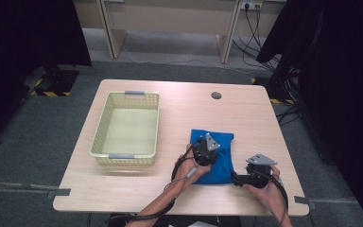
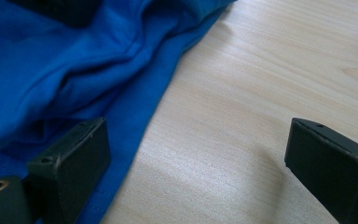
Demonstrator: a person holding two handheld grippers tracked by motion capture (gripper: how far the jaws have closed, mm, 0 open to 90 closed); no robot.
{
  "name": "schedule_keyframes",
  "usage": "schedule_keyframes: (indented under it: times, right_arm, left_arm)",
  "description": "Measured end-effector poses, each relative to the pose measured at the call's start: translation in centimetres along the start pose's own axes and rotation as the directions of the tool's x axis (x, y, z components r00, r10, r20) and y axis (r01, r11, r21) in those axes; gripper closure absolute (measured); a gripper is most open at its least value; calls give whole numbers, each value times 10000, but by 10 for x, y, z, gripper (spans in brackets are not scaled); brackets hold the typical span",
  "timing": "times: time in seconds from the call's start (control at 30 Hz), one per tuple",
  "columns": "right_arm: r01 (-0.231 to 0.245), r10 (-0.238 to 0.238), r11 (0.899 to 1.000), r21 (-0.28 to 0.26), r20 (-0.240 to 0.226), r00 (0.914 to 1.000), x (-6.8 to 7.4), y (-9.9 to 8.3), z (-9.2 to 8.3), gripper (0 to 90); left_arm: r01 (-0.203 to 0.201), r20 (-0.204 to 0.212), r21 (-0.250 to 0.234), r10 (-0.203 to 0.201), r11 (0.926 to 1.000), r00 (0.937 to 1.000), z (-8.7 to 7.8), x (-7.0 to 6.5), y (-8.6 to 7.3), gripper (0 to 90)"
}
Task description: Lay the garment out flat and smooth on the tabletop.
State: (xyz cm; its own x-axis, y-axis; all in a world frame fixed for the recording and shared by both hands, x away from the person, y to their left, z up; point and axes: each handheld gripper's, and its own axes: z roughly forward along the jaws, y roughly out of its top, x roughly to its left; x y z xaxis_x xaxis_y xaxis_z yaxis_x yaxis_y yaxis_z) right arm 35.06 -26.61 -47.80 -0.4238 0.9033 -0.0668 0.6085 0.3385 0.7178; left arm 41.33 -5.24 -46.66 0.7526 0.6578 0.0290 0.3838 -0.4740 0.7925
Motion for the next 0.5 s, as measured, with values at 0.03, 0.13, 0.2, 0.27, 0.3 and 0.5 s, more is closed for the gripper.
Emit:
schedule_keyframes:
  times: [0.03,0.13,0.2,0.27,0.3,0.5]
  right_arm:
    - [-21,21,10000,8,-1,10000,0,0,0,70]
    - [8,-8,10000,-6,31,10000,0,0,0,70]
    - [2,-2,10000,-2,27,10000,0,0,0,70]
    - [18,-18,10000,-11,45,10000,0,0,0,70]
    - [15,-15,10000,-13,44,10000,0,0,0,70]
    - [22,-22,10000,-22,55,10000,1,0,0,70]
  left_arm:
    - [-56,-94,3,56,10000,9999,-2,2,0,787]
    - [-134,-370,-50,132,9999,9992,-7,7,-1,818]
    - [-219,-531,-79,215,9997,9984,-10,9,0,822]
    - [-332,-678,-100,325,9994,9972,-13,11,0,824]
    - [-311,-879,-238,289,9992,9957,-18,16,-1,824]
    - [-15,-1567,-402,-48,9992,9876,-37,40,-9,822]
